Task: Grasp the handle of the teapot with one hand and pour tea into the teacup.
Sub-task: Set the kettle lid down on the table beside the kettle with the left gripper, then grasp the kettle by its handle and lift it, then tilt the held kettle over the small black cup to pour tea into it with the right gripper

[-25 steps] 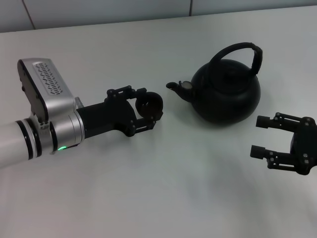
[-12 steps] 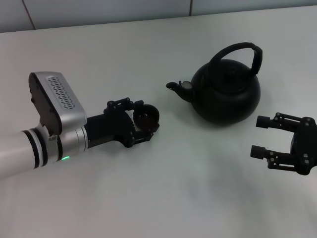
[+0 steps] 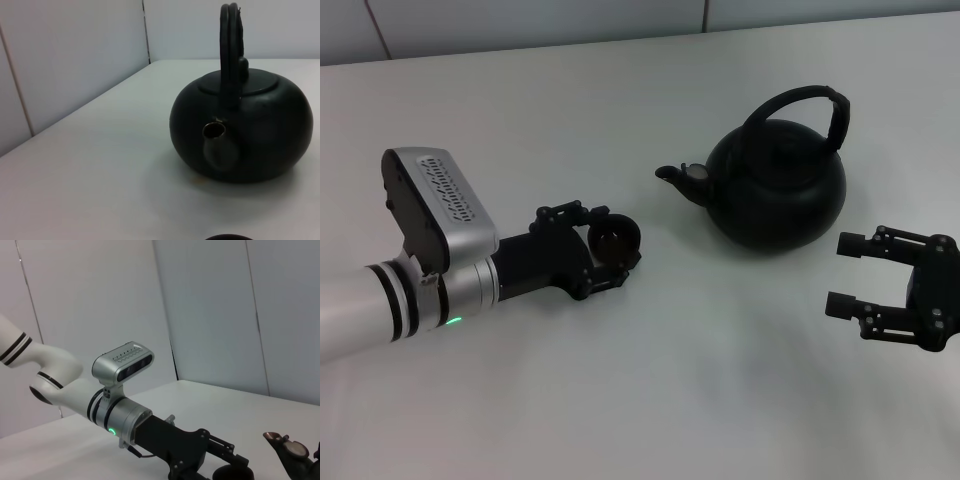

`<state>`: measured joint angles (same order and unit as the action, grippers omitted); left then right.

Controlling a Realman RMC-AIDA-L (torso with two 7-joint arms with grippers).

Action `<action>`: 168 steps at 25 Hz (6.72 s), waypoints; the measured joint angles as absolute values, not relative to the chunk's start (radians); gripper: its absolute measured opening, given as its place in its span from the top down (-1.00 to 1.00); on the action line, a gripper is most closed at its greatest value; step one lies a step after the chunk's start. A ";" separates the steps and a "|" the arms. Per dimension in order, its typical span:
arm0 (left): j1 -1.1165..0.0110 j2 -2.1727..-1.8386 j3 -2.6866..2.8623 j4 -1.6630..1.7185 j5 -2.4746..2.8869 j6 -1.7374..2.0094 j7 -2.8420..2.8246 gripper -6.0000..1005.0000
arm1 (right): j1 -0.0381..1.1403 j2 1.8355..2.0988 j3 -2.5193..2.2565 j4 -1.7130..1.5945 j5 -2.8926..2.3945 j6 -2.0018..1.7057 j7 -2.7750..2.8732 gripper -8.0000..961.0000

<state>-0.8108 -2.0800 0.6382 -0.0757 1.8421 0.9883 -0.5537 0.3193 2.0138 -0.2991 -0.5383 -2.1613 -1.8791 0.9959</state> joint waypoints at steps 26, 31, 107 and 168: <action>-0.761 -2.076 0.631 -0.032 1.842 1.122 -0.566 -0.72 | 0.322 2.006 -0.299 -0.540 -2.161 -1.872 1.005 -0.56; -0.624 -2.068 0.630 0.158 1.834 1.341 -0.641 -0.72 | 0.322 2.006 -0.299 -0.540 -2.161 -1.867 1.006 -0.56; -0.336 -2.021 0.636 0.465 1.966 1.606 -0.805 -0.72 | 0.362 2.080 0.155 0.032 -1.845 -1.372 0.329 -0.56; -0.342 -2.043 0.615 0.465 1.969 1.592 -0.815 -0.72 | 0.527 2.073 0.129 -0.141 -1.853 -1.348 0.511 0.82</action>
<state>-0.3421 -2.0432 0.6151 0.4649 1.9688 1.5921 -0.8146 0.5274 2.0729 0.1291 -0.1406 -1.8530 -1.3485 0.5108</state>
